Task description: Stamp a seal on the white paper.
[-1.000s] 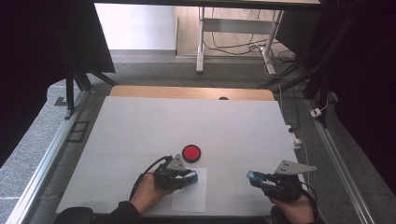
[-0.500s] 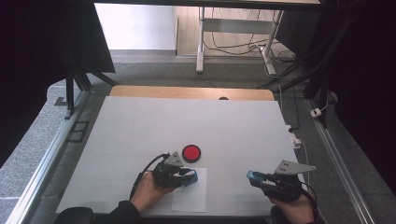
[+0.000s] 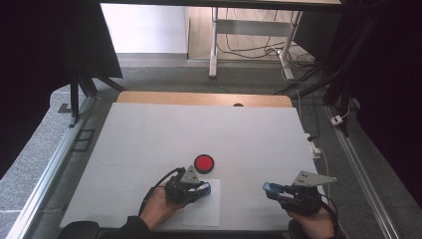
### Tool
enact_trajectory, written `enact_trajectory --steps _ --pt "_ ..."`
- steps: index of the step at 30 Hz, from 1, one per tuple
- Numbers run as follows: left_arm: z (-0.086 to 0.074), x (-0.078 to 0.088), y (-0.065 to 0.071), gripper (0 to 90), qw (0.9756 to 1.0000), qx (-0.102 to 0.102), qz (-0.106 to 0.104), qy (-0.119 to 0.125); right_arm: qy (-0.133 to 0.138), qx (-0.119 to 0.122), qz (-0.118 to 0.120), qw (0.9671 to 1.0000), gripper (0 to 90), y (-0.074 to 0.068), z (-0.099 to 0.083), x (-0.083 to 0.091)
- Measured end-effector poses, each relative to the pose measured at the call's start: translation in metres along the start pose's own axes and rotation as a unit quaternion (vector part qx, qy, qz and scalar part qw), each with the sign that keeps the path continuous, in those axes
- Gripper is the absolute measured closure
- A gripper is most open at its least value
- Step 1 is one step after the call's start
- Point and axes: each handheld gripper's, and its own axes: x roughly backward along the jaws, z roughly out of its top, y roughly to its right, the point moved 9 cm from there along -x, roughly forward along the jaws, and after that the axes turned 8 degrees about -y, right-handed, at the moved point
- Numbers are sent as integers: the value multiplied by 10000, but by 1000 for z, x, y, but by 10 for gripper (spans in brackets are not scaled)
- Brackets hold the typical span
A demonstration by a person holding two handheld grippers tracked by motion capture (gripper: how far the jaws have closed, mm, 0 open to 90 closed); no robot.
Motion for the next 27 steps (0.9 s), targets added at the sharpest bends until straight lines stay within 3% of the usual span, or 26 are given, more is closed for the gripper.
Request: enact_trajectory --steps 18,27 --pt "2 1 -4 700 9997 118 -190 -120 7 0 24 10000 686 0 0 1" --pt "10 16 -6 699 9996 60 -246 144 7 -3 15 10000 685 1 0 1"
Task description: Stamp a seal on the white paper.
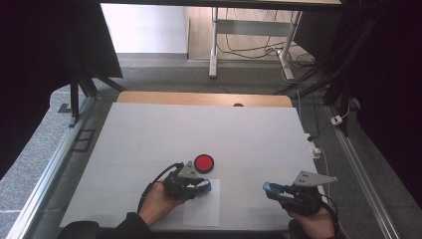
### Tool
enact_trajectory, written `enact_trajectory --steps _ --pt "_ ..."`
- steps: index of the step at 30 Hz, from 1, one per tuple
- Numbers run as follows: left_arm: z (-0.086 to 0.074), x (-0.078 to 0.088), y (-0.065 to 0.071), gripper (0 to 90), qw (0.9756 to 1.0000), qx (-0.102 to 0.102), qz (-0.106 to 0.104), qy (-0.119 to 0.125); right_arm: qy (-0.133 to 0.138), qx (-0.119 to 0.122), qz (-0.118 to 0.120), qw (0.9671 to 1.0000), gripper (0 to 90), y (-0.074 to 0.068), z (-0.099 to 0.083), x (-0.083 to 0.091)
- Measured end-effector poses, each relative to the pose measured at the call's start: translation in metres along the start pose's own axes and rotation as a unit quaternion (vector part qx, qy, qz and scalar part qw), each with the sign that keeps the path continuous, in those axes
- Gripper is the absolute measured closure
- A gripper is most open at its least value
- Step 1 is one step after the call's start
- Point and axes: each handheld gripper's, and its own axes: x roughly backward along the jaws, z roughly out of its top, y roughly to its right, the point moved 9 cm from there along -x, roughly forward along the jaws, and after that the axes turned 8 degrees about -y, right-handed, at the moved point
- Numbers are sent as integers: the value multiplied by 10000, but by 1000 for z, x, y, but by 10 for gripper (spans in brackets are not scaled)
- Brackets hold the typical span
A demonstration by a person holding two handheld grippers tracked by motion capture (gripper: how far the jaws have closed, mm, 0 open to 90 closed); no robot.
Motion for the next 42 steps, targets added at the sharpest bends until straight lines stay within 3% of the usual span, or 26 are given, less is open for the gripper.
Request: enact_trajectory --steps 5,11,20,33,42 --pt "5 13 -3 699 9996 94 -90 260 7 -4 12 10000 685 0 0 0" --pt "10 30 -5 699 9984 39 -221 517 14 -8 19 10000 685 0 0 0" --pt "12 44 -12 699 9971 66 -296 696 -4 -4 5 10000 685 0 0 0" --pt "15 76 -25 699 9913 159 -452 1222 -8 0 -4 10000 685 0 0 -1" --pt "16 86 -28 700 9892 153 -478 1379 -16 19 2 10000 685 -1 0 -1"
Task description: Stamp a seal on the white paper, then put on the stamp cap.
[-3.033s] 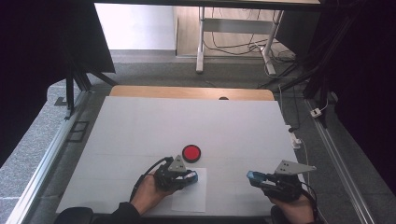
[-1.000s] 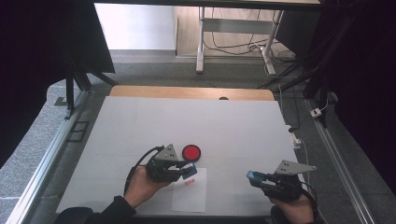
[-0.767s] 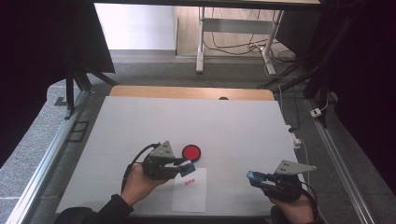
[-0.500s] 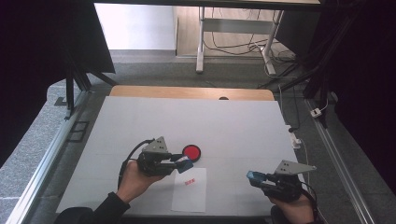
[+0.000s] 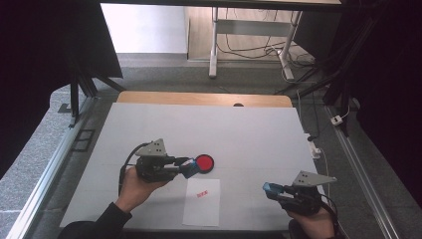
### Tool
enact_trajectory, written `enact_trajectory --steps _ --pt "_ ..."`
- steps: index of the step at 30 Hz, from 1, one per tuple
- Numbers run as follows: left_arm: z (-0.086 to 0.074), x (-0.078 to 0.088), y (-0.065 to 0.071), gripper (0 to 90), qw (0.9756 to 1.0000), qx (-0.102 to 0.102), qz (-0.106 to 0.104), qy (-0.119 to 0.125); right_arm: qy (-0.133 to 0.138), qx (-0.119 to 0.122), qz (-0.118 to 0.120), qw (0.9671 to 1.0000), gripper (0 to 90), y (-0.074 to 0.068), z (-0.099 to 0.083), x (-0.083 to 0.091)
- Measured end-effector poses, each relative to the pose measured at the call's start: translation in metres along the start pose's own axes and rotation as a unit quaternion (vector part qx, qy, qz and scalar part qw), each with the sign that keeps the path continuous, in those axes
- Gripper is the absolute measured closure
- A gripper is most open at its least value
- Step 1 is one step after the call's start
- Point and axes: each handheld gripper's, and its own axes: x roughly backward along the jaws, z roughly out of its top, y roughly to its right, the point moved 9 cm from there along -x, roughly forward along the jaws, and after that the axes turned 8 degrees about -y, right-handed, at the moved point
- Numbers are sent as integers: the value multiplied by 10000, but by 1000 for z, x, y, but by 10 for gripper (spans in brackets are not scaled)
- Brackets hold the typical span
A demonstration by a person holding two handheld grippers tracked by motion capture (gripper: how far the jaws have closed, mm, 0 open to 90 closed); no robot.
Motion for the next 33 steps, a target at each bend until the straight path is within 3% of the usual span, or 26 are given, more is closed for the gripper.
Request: enact_trajectory --steps 7,19,32,33 --pt "0 -1 1 700 10000 -63 -12 -37 23 -11 41 10000 685 -3 4 1" --pt "0 -3 2 700 9998 -158 -79 -121 93 173 176 9997 686 -14 17 -6" --pt "1 -5 4 700 9992 -303 -214 -165 0 572 660 9962 685 -39 36 -26" --pt "1 -5 5 700 9990 -302 -298 -146 -24 614 718 9955 685 -42 38 -28"
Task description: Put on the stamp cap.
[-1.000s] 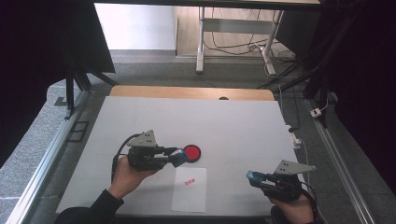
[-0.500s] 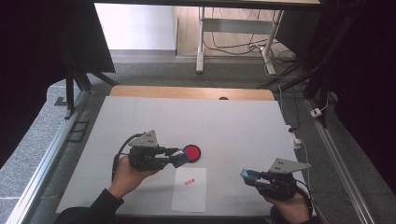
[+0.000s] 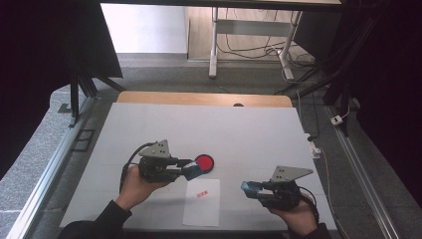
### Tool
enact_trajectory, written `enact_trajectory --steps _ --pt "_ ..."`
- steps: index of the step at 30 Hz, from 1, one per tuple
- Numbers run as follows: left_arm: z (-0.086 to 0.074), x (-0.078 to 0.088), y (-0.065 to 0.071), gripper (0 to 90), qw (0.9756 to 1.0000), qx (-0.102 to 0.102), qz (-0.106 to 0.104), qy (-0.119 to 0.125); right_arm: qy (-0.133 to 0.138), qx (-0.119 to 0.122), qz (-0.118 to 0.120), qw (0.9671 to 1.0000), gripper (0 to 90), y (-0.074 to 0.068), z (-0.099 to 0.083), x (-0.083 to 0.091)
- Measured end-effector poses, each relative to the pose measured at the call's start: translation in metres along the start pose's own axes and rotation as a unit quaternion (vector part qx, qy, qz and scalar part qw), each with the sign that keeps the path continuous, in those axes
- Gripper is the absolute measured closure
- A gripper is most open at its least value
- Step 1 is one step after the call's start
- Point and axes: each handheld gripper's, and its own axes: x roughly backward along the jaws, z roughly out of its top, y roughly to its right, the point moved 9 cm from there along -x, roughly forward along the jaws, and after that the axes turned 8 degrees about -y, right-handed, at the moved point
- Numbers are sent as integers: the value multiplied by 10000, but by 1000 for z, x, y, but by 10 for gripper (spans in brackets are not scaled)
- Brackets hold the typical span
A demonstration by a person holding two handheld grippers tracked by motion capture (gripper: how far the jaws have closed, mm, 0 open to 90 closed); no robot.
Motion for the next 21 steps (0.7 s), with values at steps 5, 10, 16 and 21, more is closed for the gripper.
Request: enact_trajectory --steps 5,10,16,21 --pt "1 2 0 700 9998 -7 -153 101 -71 153 169 9997 686 -9 8 -11" --pt "1 3 0 700 9997 -44 -220 135 -101 261 350 9990 686 -14 14 -21" --pt "2 3 1 700 9993 -191 -279 141 -109 374 607 9974 686 -18 23 -32" --pt "3 4 1 701 9990 -238 -333 171 -138 450 888 9949 686 -23 30 -44"
